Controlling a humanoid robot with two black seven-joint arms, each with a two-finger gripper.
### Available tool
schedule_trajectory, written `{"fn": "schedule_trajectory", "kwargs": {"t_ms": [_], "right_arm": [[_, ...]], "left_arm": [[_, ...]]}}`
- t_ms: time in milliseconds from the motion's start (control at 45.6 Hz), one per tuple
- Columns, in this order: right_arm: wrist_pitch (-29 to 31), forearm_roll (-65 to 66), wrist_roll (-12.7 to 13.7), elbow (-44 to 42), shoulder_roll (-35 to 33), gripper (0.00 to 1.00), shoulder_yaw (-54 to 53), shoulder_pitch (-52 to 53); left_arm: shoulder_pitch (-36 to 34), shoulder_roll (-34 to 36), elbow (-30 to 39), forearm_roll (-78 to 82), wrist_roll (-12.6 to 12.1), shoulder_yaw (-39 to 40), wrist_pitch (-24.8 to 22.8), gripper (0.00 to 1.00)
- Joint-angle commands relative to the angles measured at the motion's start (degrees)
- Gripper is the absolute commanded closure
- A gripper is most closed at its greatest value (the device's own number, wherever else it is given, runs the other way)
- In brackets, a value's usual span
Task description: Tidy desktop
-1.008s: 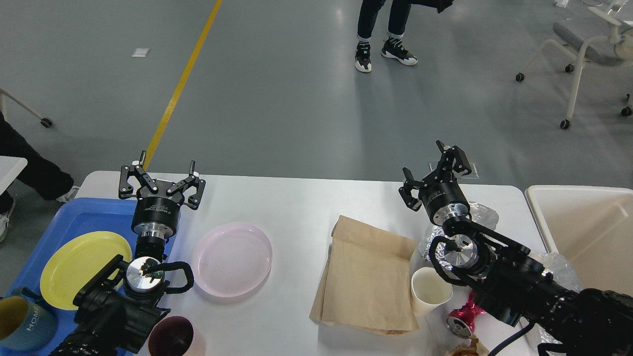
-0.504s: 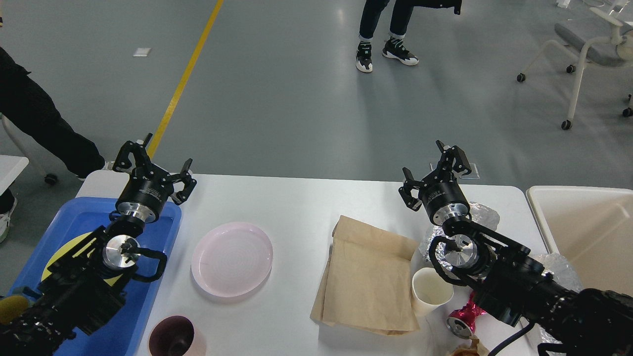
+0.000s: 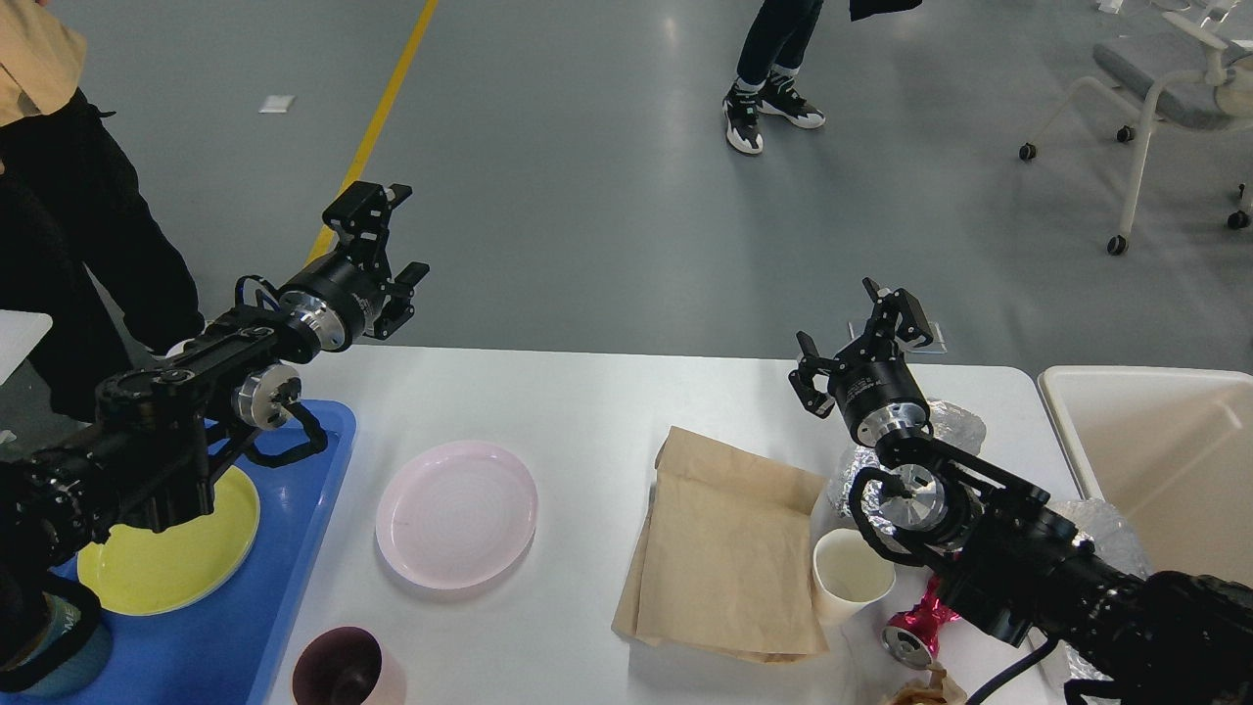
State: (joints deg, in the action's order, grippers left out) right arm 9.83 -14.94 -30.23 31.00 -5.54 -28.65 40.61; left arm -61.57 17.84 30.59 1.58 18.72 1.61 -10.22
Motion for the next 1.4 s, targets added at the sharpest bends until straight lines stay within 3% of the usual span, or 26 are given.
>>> {"fn": "schedule_trajectory", "kwargs": {"t_ms": [0,373,592,745,833,1052,1381], "right_arm": [[0.0,0.0,0.0,-0.1,0.0,0.0,0.0,0.0],[0.0,0.0,0.0,-0.1,0.0,0.0,0.0,0.0],[-0.1,-0.1,0.0,-0.1,0.0,0.0,0.0,0.0],[0.0,0.0,0.0,-0.1,0.0,0.0,0.0,0.0],[0.0,0.0,0.0,-0.1,0.0,0.0,0.0,0.0],[0.0,0.0,0.0,-0.1,0.0,0.0,0.0,0.0],[-0.1,0.0,0.0,0.0,0.0,0.0,0.0,0.0]], "left_arm": [[-6.5,-0.2,-0.1,0.0,0.0,-9.8,-0.2,0.0],[-22.0,0.8,-1.6,-0.1,0.1,-10.7,-1.0,0.0],[-16.8,-1.9,-1.7,0.2,0.0,-11.4,-1.0,0.0],[-21.1,-4.5,-1.7,0.2,0.0,-13.6,-1.0,0.0],[-24.6,-5.2,-1.8,0.2,0.0,-20.5,-1.0,0.0],[-30.1,-13.2,-1.5,0.2,0.1,-49.8,-3.0,0.0],[-33.6,-17.8,-0.6,0.0,0.2,-83.3,-25.0,0.0]]}}
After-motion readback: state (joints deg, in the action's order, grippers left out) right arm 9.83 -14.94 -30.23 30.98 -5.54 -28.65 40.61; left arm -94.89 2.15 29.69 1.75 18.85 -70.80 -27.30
